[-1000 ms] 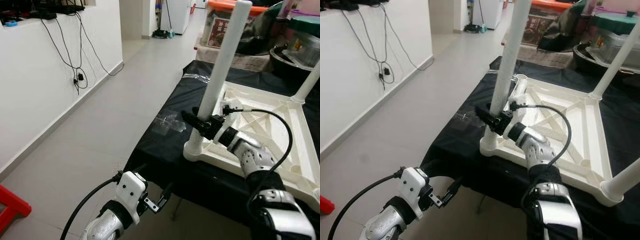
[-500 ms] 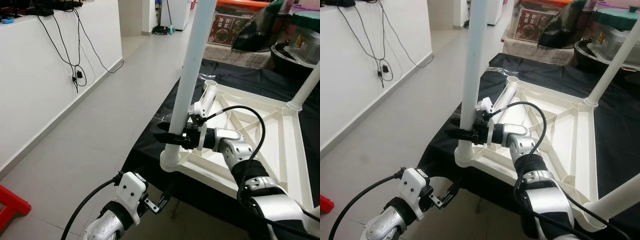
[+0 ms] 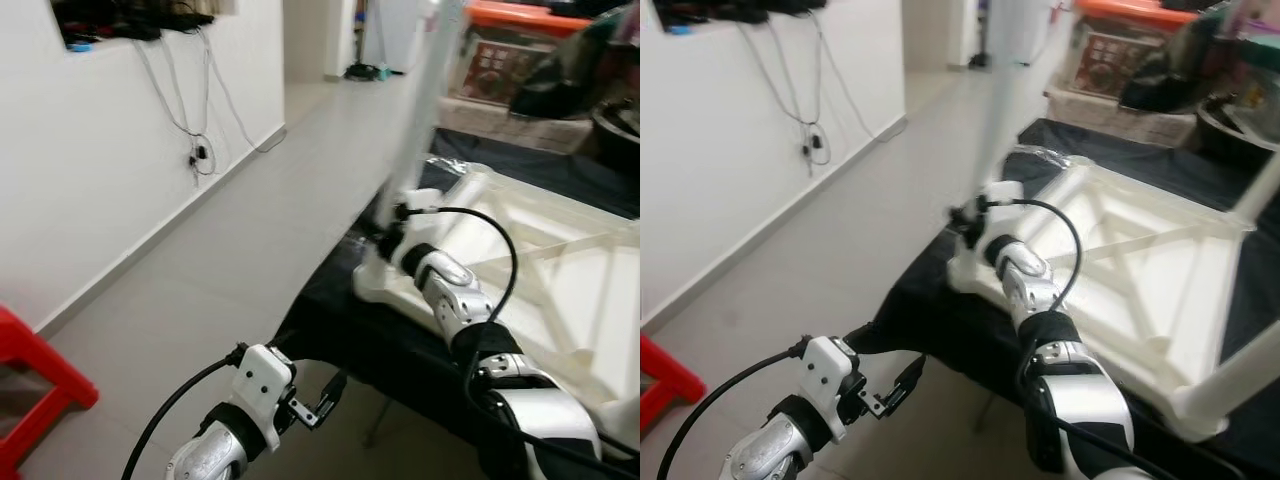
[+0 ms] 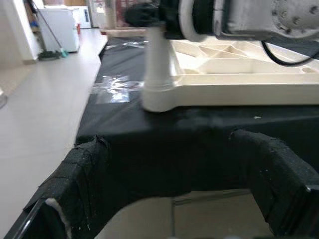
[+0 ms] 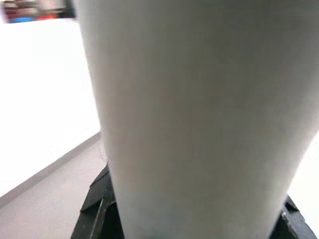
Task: Building children table
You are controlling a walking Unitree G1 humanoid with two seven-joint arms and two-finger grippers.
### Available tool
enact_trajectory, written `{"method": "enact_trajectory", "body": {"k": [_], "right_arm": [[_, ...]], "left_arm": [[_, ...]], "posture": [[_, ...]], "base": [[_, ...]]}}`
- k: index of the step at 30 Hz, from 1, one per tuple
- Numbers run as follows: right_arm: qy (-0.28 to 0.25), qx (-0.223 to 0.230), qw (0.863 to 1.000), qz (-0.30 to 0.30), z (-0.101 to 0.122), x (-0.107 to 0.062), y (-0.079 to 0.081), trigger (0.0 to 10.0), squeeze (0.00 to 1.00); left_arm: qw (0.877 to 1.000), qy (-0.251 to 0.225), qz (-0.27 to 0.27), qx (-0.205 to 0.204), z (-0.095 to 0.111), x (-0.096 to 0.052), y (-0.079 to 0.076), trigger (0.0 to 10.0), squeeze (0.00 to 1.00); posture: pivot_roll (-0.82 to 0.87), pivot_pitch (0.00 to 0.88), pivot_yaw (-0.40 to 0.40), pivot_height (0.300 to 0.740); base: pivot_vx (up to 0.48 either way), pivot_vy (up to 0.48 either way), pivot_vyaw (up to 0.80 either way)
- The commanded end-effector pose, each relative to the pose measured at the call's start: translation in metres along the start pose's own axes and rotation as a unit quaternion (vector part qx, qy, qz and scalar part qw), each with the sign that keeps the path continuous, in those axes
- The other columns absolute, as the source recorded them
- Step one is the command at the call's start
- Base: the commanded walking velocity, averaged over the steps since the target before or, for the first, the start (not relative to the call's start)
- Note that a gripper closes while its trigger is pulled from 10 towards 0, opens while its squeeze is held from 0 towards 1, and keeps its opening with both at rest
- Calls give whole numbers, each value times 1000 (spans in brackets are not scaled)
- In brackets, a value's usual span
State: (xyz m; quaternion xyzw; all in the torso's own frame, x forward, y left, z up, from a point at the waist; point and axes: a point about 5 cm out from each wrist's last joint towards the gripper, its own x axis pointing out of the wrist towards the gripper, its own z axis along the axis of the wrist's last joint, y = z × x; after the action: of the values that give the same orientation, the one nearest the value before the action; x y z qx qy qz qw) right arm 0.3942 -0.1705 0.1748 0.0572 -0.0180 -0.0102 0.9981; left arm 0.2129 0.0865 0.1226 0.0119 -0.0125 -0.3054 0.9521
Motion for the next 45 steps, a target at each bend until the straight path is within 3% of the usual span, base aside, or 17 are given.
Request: {"method": "enact_trajectory", "body": {"k": [1, 4, 10, 12, 17, 18, 19, 20, 26, 27, 39, 42, 44, 45], "right_arm": [[35, 35, 979, -196, -21, -18, -54, 0, 0], [28, 56, 964, -257, -27, -29, -54, 0, 0], [19, 73, 953, -292, -29, -36, -47, 0, 0], [18, 79, 942, -325, -29, -37, -44, 0, 0], [16, 74, 941, -329, -27, -36, -43, 0, 0], [16, 55, 951, -303, -27, -32, -36, 10000, 0], [16, 55, 951, -303, -27, -32, -36, 10000, 0], [10, 56, 956, -289, -27, -32, -32, 10000, 1000], [6, 51, 956, -288, -24, -36, -21, 10000, 1000], [5, 47, 959, -280, -23, -35, -19, 10000, 0], [-32, 28, 970, -239, -14, -35, -7, 10000, 0], [-26, 23, 976, -217, -17, -44, -2, 10000, 0], [-11, 9, 979, -201, -26, -65, -2, 10000, 0], [-11, 9, 979, -201, -26, -65, -2, 10000, 0]], "left_arm": [[1000, 9, -5, -4, -4, -1, -1, 10000, 0], [1000, 9, -4, -3, -4, -1, -1, 10000, 0], [1000, 9, -4, -2, -4, -1, 0, 10000, 0], [1000, 10, -3, -3, -4, -2, 0, 10000, 0], [1000, 10, -3, -4, -5, -2, 0, 10000, 0], [1000, 11, -5, -5, -5, -2, 0, 10000, 0], [1000, 11, -5, -5, -5, -2, 0, 10000, 0], [1000, 11, -5, -5, -5, -2, 0, 10000, 0], [1000, 12, -6, -5, -5, -2, -1, 10000, 0], [1000, 12, -6, -5, -5, -2, -1, 10000, 0], [1000, 11, -4, -5, -4, -1, -1, 10000, 0], [1000, 10, -4, -5, -4, -1, -1, 10000, 0], [1000, 10, -4, -5, -4, -1, 0, 10000, 0], [1000, 10, -4, -5, -4, -1, 0, 10000, 0]], "posture": [[95, 56, -74, 740], [97, 55, -74, 740], [97, 52, -78, 740], [96, 50, -78, 740], [92, 48, -76, 740], [92, 43, -77, 740], [92, 43, -77, 740], [92, 44, -77, 740], [93, 46, -76, 740], [93, 49, -77, 740], [90, 60, -77, 740], [89, 60, -80, 740], [77, 64, -78, 740], [77, 64, -78, 740]], "base": [[0, 0, 0], [0, 0, 0], [0, 0, 0], [0, 0, 0], [0, 0, 0], [0, 0, 0], [0, 0, 0], [0, 0, 0], [0, 0, 0], [0, 0, 0], [0, 0, 0], [0, 0, 0], [0, 0, 0], [0, 0, 0]]}}
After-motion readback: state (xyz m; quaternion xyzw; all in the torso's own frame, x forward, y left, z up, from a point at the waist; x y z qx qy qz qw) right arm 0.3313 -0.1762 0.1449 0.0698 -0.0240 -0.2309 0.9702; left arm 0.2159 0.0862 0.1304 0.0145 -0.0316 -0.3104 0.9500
